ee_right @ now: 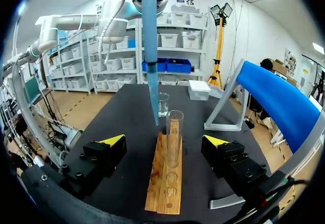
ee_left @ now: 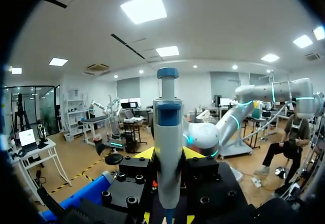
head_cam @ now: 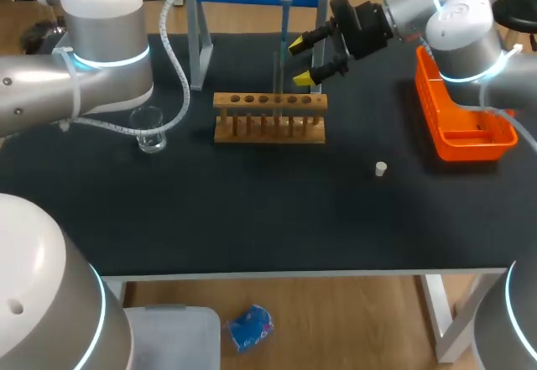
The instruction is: Invert the test tube, pick up the pipette, mount the tip to pipette, aspirate from beaker and dispense into the tube, eject the tip, return the pipette, and cap with the stopper.
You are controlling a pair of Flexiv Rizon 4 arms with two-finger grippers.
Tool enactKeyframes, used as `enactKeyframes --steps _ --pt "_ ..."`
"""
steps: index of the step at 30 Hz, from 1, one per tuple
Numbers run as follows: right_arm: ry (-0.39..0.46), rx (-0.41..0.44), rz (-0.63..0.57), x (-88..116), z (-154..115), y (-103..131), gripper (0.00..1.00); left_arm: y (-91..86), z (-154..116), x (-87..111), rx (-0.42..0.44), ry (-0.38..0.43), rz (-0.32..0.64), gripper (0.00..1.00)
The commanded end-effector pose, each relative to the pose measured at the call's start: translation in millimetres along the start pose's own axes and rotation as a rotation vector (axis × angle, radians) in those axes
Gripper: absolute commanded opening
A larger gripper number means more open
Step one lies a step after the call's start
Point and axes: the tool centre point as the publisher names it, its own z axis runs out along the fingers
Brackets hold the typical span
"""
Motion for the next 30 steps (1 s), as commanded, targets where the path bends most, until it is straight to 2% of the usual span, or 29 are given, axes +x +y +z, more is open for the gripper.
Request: enactKeyframes --steps 1,9,19,30 --pt "0.003 0.003 0.0 0.0 -1.1 0.5 1.0 -11.7 -4.9 0.0 -0.018 -0.004 0.01 0.0" --pt "0.003 0.003 0.0 0.0 -1.1 0.5 1.0 -22.1 -7.3 -3.0 -0.02 -0.015 0.039 0.0" --pt "0.003 0.003 0.0 0.0 -1.1 0.5 1.0 -19.5 0.5 -13.5 -0.003 -0.01 0.05 0.0" --pt "0.003 0.003 0.0 0.0 -1.1 0.5 1.0 -11.3 -1.6 -16.4 -0.012 -0.022 0.038 0.0"
